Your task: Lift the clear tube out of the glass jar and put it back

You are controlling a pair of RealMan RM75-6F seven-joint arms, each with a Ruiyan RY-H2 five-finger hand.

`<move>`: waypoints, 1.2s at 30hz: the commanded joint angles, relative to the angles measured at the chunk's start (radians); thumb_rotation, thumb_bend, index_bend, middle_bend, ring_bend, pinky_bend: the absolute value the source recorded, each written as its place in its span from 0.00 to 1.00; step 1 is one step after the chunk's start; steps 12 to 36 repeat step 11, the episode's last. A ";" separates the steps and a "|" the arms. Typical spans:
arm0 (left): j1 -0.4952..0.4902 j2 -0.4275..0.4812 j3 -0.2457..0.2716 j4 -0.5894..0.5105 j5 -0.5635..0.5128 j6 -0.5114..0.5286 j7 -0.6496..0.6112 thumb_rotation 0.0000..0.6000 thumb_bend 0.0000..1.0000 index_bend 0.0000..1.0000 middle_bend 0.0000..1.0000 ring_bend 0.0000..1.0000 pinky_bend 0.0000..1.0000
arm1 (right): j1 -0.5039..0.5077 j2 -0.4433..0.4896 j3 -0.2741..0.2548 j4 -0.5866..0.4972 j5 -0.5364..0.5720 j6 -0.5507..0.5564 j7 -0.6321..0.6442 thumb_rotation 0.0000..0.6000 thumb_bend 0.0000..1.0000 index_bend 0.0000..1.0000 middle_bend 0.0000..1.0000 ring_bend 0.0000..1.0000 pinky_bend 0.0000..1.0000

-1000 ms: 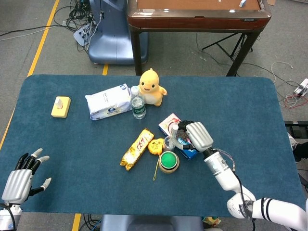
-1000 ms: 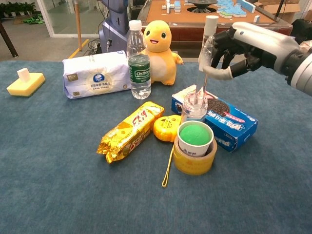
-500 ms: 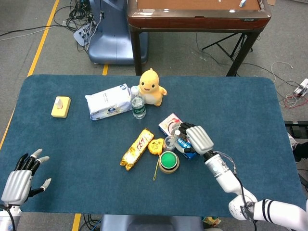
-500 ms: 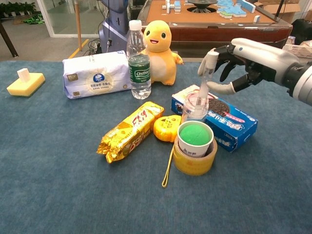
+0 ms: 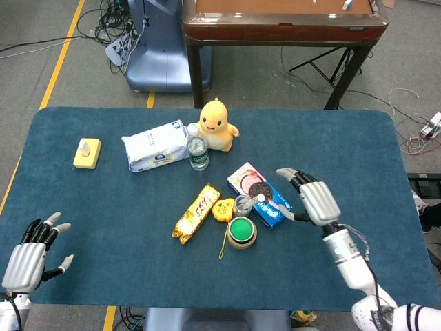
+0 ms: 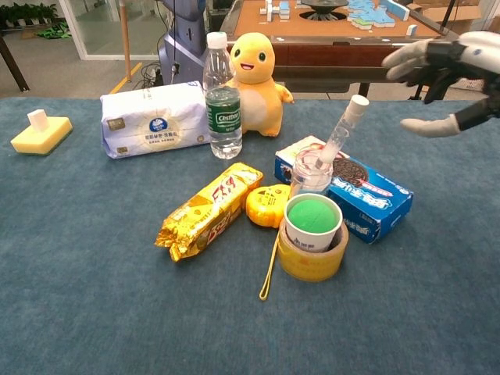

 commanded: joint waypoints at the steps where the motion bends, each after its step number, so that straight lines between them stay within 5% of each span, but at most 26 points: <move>1: -0.002 0.001 -0.002 -0.003 0.002 0.001 0.003 1.00 0.29 0.23 0.09 0.14 0.04 | -0.072 0.072 -0.040 -0.052 0.010 0.061 -0.041 1.00 0.37 0.17 0.21 0.20 0.28; 11: -0.006 -0.004 -0.007 -0.018 0.005 0.003 0.025 1.00 0.29 0.23 0.09 0.14 0.04 | -0.240 0.176 -0.126 -0.064 -0.029 0.192 0.004 1.00 0.37 0.17 0.24 0.20 0.28; 36: -0.006 -0.004 -0.007 -0.018 0.005 0.003 0.025 1.00 0.29 0.23 0.09 0.14 0.04 | -0.240 0.176 -0.126 -0.064 -0.029 0.192 0.004 1.00 0.37 0.17 0.24 0.20 0.28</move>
